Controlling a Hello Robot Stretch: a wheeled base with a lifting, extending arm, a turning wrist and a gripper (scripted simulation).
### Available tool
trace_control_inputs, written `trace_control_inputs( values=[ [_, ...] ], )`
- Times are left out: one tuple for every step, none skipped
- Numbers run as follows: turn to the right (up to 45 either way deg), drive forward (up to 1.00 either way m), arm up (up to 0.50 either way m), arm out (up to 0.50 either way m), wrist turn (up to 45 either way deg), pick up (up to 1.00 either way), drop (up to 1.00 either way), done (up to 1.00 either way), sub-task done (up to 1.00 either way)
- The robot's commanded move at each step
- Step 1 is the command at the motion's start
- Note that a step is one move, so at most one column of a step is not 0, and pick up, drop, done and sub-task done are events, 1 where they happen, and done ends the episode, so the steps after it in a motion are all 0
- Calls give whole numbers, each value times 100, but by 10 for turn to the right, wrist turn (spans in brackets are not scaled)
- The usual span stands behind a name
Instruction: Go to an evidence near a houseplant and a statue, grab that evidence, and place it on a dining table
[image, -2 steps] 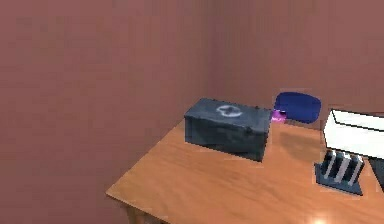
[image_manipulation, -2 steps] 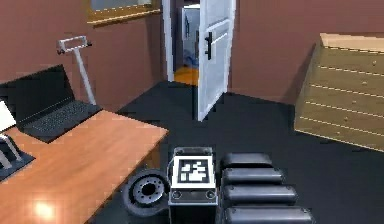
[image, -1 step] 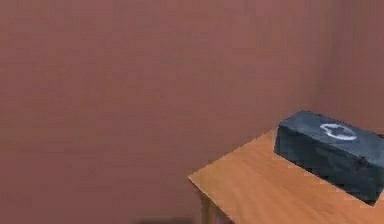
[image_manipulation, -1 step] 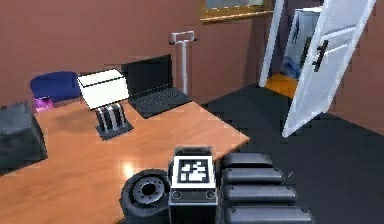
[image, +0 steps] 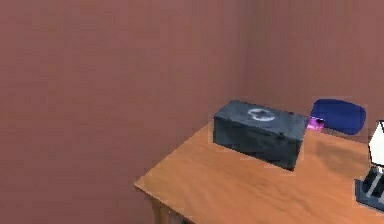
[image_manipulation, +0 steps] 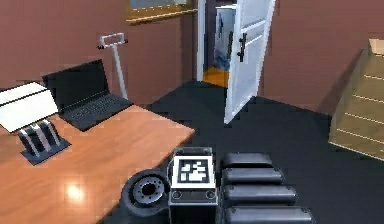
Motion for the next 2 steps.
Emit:
trace_control_inputs(
  values=[
    [-90,0,0,0,0,0,0,0,0],
    [-30,0,0,0,0,0,0,0,0]
  ],
)
